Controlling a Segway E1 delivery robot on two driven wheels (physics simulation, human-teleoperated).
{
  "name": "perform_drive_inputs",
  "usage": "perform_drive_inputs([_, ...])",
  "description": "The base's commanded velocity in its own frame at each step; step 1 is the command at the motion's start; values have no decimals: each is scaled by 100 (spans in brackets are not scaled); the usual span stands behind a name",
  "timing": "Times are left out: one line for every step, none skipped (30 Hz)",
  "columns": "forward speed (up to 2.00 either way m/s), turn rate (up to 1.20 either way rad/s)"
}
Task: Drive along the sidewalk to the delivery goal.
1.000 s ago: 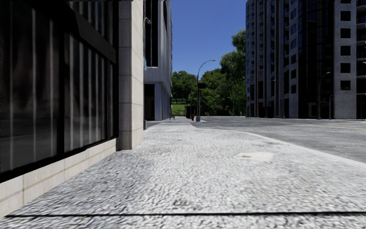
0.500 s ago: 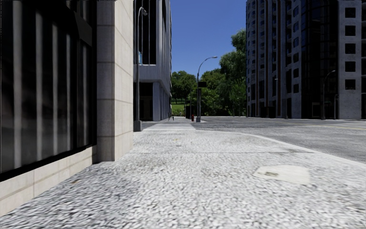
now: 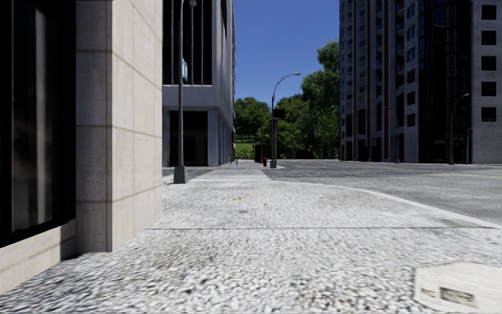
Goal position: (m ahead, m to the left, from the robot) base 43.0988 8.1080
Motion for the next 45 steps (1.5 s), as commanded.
perform_drive_inputs([200, 0])
perform_drive_inputs([200, 0])
perform_drive_inputs([200, 0])
perform_drive_inputs([200, 0])
perform_drive_inputs([200, 0])
perform_drive_inputs([200, 0])
perform_drive_inputs([200, 0])
perform_drive_inputs([200, 0])
perform_drive_inputs([200, 0])
perform_drive_inputs([200, 0])
perform_drive_inputs([200, 0])
perform_drive_inputs([200, 0])
perform_drive_inputs([200, 0])
perform_drive_inputs([200, 0])
perform_drive_inputs([200, 0])
perform_drive_inputs([200, 0])
perform_drive_inputs([200, 0])
perform_drive_inputs([200, 0])
perform_drive_inputs([200, 0])
perform_drive_inputs([200, 0])
perform_drive_inputs([200, 0])
perform_drive_inputs([200, 0])
perform_drive_inputs([200, 0])
perform_drive_inputs([200, 0])
perform_drive_inputs([200, 0])
perform_drive_inputs([200, 0])
perform_drive_inputs([200, 0])
perform_drive_inputs([200, 0])
perform_drive_inputs([200, 0])
perform_drive_inputs([200, 0])
perform_drive_inputs([200, 0])
perform_drive_inputs([200, 0])
perform_drive_inputs([200, 0])
perform_drive_inputs([200, 0])
perform_drive_inputs([200, 0])
perform_drive_inputs([200, 0])
perform_drive_inputs([200, 0])
perform_drive_inputs([200, 0])
perform_drive_inputs([200, 0])
perform_drive_inputs([200, 0])
perform_drive_inputs([200, 0])
perform_drive_inputs([200, 0])
perform_drive_inputs([200, 0])
perform_drive_inputs([200, 0])
perform_drive_inputs([200, 0])
